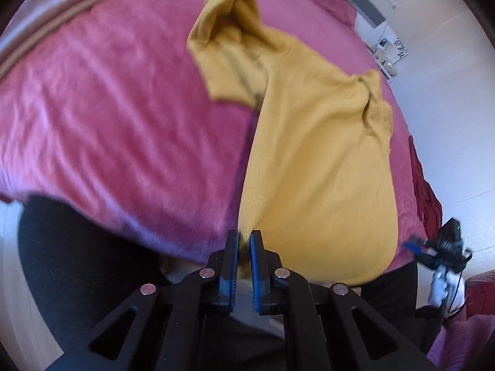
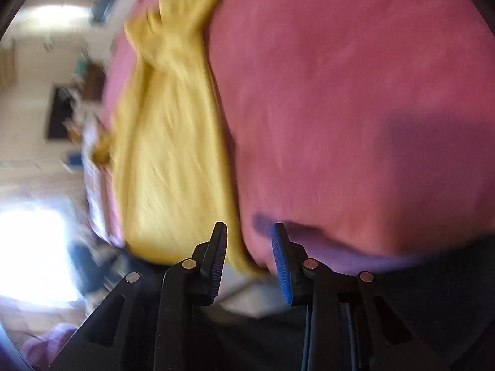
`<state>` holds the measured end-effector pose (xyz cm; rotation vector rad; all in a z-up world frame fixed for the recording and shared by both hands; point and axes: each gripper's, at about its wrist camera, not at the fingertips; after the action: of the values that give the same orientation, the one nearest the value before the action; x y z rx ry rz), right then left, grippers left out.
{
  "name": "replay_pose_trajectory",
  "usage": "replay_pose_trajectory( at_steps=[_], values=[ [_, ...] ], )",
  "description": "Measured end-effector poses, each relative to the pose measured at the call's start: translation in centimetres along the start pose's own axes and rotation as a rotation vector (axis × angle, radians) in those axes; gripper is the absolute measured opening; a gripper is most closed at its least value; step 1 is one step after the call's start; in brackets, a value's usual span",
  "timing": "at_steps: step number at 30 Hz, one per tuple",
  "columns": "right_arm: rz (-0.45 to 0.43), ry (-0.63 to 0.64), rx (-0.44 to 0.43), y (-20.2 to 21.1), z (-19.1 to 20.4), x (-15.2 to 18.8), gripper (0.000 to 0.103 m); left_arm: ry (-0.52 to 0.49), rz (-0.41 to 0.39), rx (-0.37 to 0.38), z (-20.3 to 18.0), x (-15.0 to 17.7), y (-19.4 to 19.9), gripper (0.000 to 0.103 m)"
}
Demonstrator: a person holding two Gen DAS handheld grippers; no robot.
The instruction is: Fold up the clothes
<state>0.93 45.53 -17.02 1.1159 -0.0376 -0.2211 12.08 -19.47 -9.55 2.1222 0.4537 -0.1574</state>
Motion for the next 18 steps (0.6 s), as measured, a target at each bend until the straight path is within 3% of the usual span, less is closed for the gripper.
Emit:
replay_pose_trajectory(
  at_steps=[3,5,7,10,13,15,18],
  values=[
    [-0.086,0.057,0.066,0.7,1.8,-4.8,0.059,-0.178,0.008,-0.089,-3.6,-2.4,-1.2,0.007],
    [-0.143,0.095,0.110,1.1,3.1,-8.1,0.070,-0.280,0.057,-0.133,-5.8,-4.1,-2.5,0.008],
    [-0.200,0.133,0.155,1.6,4.3,-11.3,0.072,-0.295,0.124,-0.134,-5.9,-4.9,-3.4,0.009],
    [-0.285,0.190,0.221,2.2,6.2,-16.1,0.074,-0.236,0.193,-0.179,-3.0,-3.8,-2.3,0.010],
    [-0.361,0.240,0.286,2.7,7.9,-21.1,0.074,-0.095,0.219,-0.258,1.2,-1.8,0.0,0.010],
    [-0.305,0.248,0.305,1.0,8.2,-25.0,0.074,-0.015,0.196,-0.298,3.5,-0.7,1.8,0.010],
    [-0.195,0.425,0.369,-2.3,11.2,-28.3,0.074,0.075,0.103,-0.301,5.1,-0.8,3.7,0.006]
  ],
)
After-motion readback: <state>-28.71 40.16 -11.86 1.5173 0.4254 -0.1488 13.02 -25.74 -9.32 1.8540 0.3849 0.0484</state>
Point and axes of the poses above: each gripper's, at about its wrist camera, not at the fingertips, and y roughly against the way its jaws point, z to its left, x to its underside, and after that the axes turned 9 degrees about x, right-handed
